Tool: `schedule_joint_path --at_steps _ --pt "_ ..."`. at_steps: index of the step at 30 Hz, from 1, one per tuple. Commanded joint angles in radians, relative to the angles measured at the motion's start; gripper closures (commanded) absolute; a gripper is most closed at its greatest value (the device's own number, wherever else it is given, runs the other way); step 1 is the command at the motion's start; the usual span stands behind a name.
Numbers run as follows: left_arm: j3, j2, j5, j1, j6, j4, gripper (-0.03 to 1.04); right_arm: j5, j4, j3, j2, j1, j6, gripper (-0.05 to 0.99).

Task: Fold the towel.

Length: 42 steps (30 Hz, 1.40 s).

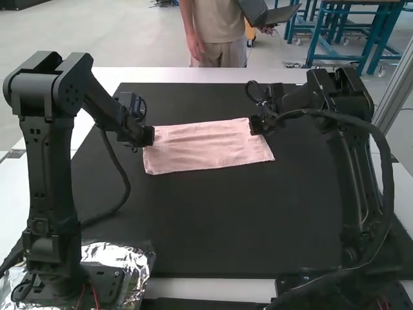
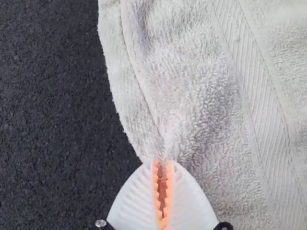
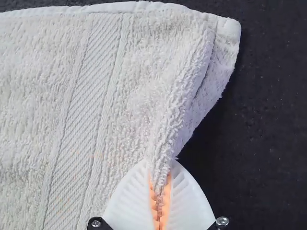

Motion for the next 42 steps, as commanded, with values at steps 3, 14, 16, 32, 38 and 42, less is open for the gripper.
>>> schedule_joint_path --at_steps 3,14,16,32,38,42 --pt "0.017 0.01 0.027 0.009 0.0 0.01 0.99 -0.055 -0.01 0.016 0.007 -0.041 -0.008 0.96" --pt "0.023 -0.1 0.069 0.009 -0.005 0.017 0.99 -0.107 -0.034 0.039 -0.077 -0.057 -0.002 0.96" --pt "0.02 -0.119 0.086 0.009 -0.006 0.01 0.99 -0.113 -0.043 0.039 -0.094 -0.06 -0.002 0.96" --pt "-0.046 -0.275 0.104 0.036 0.003 -0.053 0.99 -0.225 -0.27 -0.013 -0.234 -0.139 -0.043 0.96" --pt "-0.111 -0.346 0.109 0.031 0.003 -0.055 0.99 -0.254 -0.271 -0.125 -0.33 -0.147 -0.058 0.96" --pt "-0.151 -0.381 0.109 0.031 0.003 -0.055 0.99 -0.271 -0.27 -0.214 -0.393 -0.149 -0.064 0.96"
